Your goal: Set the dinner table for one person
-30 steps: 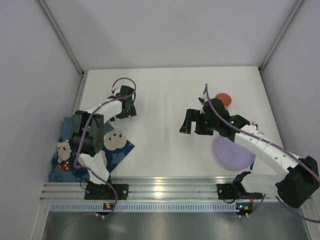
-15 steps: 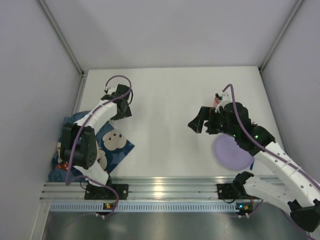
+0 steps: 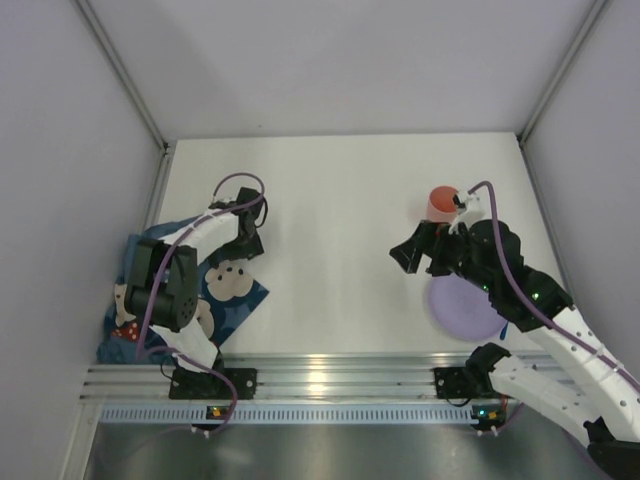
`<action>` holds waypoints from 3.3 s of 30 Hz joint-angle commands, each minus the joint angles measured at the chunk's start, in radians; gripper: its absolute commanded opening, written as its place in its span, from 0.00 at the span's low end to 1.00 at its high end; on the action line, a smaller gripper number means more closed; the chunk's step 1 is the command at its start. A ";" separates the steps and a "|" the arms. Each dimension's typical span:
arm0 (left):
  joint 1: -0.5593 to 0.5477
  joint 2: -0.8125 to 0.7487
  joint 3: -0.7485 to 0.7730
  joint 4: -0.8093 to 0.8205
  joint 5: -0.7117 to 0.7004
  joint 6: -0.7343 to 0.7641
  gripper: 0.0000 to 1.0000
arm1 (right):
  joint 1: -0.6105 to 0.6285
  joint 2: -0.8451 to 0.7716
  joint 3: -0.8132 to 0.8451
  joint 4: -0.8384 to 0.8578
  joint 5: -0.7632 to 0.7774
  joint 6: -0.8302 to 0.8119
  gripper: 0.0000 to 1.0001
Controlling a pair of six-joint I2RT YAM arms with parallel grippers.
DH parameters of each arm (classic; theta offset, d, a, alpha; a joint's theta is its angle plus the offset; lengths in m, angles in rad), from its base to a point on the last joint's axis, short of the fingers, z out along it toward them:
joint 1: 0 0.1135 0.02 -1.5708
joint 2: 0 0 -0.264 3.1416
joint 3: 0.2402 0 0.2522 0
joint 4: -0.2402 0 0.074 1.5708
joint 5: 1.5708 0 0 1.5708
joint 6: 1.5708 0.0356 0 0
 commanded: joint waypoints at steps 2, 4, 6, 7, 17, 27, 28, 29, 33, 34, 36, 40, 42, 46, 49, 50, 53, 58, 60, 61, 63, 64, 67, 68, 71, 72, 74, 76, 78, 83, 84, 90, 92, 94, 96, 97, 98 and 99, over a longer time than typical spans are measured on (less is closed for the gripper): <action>0.013 0.011 -0.030 -0.044 -0.030 -0.047 0.96 | 0.018 -0.014 -0.004 0.002 0.028 -0.015 1.00; 0.022 0.002 -0.054 -0.032 -0.039 -0.051 0.96 | 0.018 -0.017 -0.005 0.001 0.037 -0.018 1.00; 0.031 -0.005 -0.076 -0.012 -0.039 -0.042 0.95 | 0.017 -0.020 -0.007 0.001 0.044 -0.022 1.00; 0.042 -0.005 -0.080 -0.011 -0.039 -0.042 0.94 | 0.017 -0.017 -0.005 0.001 0.042 -0.026 1.00; 0.051 0.029 -0.073 0.022 -0.025 0.007 0.00 | 0.017 0.004 0.007 -0.004 0.056 -0.053 1.00; -0.224 0.224 0.333 -0.098 0.010 0.007 0.00 | 0.017 0.004 0.077 -0.050 0.149 -0.128 1.00; -0.255 0.242 0.417 -0.109 0.025 -0.004 0.00 | 0.015 -0.002 0.084 -0.057 0.166 -0.140 1.00; -0.286 0.286 0.461 -0.121 0.039 -0.021 0.00 | 0.018 -0.005 0.090 -0.067 0.201 -0.147 1.00; -0.458 0.428 0.708 -0.222 0.056 -0.036 0.00 | 0.015 -0.034 0.108 -0.103 0.284 -0.167 1.00; -0.479 0.454 0.787 -0.227 0.074 -0.038 0.00 | 0.015 -0.048 0.108 -0.110 0.294 -0.171 1.00; -0.539 0.520 0.851 -0.228 0.130 -0.033 0.00 | 0.015 -0.062 0.108 -0.128 0.321 -0.174 1.00; -0.620 0.610 0.995 -0.229 0.200 -0.036 0.00 | 0.015 -0.105 0.101 -0.160 0.358 -0.177 1.00; -0.659 0.646 1.029 -0.219 0.229 -0.031 0.00 | 0.015 -0.119 0.094 -0.175 0.367 -0.177 1.00; -0.694 0.666 1.061 -0.173 0.311 -0.031 0.00 | 0.015 -0.149 0.082 -0.192 0.376 -0.173 1.00; -0.708 0.655 1.064 -0.109 0.369 -0.033 0.00 | 0.015 -0.157 0.077 -0.200 0.379 -0.173 1.00; -0.719 0.649 1.066 -0.088 0.406 -0.031 0.00 | 0.015 -0.157 0.074 -0.200 0.381 -0.174 1.00; -0.740 0.650 1.095 -0.055 0.433 -0.028 0.00 | 0.015 -0.151 0.076 -0.200 0.381 -0.174 1.00; -0.751 0.632 1.104 -0.025 0.475 -0.047 0.68 | 0.015 -0.122 0.088 -0.192 0.378 -0.185 1.00; -0.751 0.600 1.105 -0.015 0.463 -0.050 0.99 | 0.015 -0.114 0.094 -0.186 0.375 -0.187 1.00; -0.751 0.586 1.105 -0.012 0.457 -0.044 0.98 | 0.015 -0.110 0.100 -0.183 0.376 -0.194 1.00; -0.751 0.539 1.102 -0.018 0.438 -0.044 0.98 | 0.015 -0.097 0.128 -0.171 0.384 -0.210 1.00; -0.751 0.517 1.089 -0.026 0.420 -0.044 0.98 | 0.015 -0.090 0.140 -0.165 0.390 -0.231 1.00; -0.748 0.410 0.997 -0.043 0.328 -0.057 0.99 | 0.015 -0.033 0.214 -0.148 0.435 -0.288 1.00; -0.739 0.338 0.963 -0.043 0.308 -0.064 0.99 | 0.013 -0.004 0.240 -0.151 0.453 -0.305 1.00; -0.685 0.186 0.816 -0.044 0.257 -0.093 0.99 | -0.014 0.162 0.400 -0.205 0.490 -0.343 1.00; -0.667 0.148 0.741 -0.052 0.239 -0.100 0.98 | -0.051 0.241 0.428 -0.221 0.490 -0.345 1.00; -0.610 0.027 0.659 -0.054 0.195 -0.111 0.98 | -0.112 0.309 0.470 -0.229 0.441 -0.339 1.00; -0.569 -0.053 0.538 -0.055 0.182 -0.116 0.98 | -0.187 0.396 0.513 -0.238 0.444 -0.294 1.00; -0.503 -0.164 0.462 -0.061 0.179 -0.125 0.98 | -0.286 0.487 0.551 -0.261 0.378 -0.227 1.00; -0.436 -0.392 0.268 -0.097 0.167 -0.162 0.98 | -0.505 0.656 0.581 -0.275 0.115 -0.139 0.93; -0.435 -0.420 0.231 -0.106 0.156 -0.166 0.98 | -0.522 0.705 0.590 -0.274 0.096 -0.144 0.98; -0.424 -0.566 0.132 -0.159 0.116 -0.194 0.98 | -0.599 0.821 0.633 -0.246 0.041 -0.168 1.00; -0.421 -0.586 0.127 -0.173 0.108 -0.197 0.98 | -0.606 0.854 0.634 -0.231 0.021 -0.168 1.00; -0.418 -0.592 0.133 -0.188 0.102 -0.200 0.97 | -0.612 0.894 0.631 -0.219 0.021 -0.168 1.00; -0.418 -0.598 0.144 -0.211 0.095 -0.205 0.97 | -0.615 0.932 0.631 -0.205 0.027 -0.171 0.96; -0.420 -0.609 0.145 -0.219 0.092 -0.208 0.97 | -0.612 0.943 0.631 -0.200 0.043 -0.174 0.93; -0.418 -0.615 0.145 -0.228 0.079 -0.214 0.97 | -0.612 0.952 0.625 -0.194 0.054 -0.174 0.88; -0.418 -0.623 0.141 -0.242 0.075 -0.222 0.97 | -0.612 0.969 0.619 -0.186 0.063 -0.173 0.86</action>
